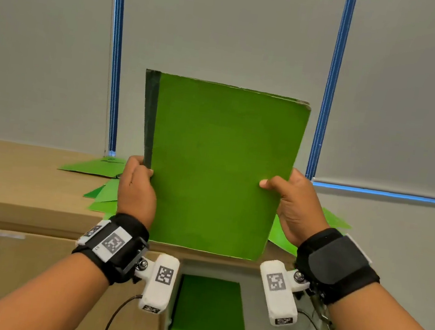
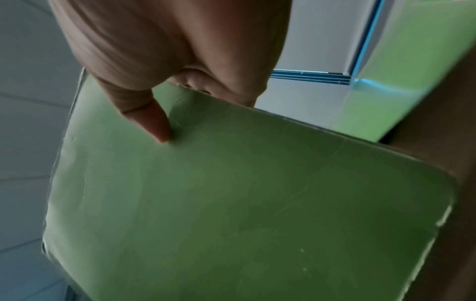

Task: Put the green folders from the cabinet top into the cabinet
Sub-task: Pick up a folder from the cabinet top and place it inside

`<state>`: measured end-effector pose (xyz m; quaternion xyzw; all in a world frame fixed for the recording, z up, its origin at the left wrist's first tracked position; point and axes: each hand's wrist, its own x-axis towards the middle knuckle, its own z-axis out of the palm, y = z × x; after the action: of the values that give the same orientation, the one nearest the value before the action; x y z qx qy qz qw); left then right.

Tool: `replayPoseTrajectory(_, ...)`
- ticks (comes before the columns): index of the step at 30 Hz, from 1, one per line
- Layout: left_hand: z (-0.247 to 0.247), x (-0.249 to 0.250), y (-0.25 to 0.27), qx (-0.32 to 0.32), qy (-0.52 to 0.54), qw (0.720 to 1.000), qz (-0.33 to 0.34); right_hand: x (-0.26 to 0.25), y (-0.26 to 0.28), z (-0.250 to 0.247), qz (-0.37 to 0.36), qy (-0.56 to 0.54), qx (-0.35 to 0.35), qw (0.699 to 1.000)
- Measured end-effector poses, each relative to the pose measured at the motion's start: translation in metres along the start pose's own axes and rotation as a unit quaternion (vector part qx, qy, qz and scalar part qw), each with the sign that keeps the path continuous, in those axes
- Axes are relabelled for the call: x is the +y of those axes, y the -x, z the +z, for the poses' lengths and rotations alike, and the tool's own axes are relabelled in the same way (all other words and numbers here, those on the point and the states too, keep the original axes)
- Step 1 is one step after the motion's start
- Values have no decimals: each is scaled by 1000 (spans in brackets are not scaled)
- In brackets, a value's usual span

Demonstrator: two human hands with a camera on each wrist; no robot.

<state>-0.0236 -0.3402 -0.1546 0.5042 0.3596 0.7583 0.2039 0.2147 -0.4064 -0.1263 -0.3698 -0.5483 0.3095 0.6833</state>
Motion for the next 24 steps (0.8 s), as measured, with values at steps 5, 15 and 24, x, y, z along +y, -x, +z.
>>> replayPoseTrajectory(5,-21,-59,46,-10,-26,996,-88,59,36,1,69,17,6,997)
replayPoseTrajectory(15,-41,-153,129,-41,-82,975,-203,169,77,-29,208,1,-10,978)
replayPoseTrajectory(24,-36,-227,206,-119,-141,927,-325,273,94,-71,332,32,8,943)
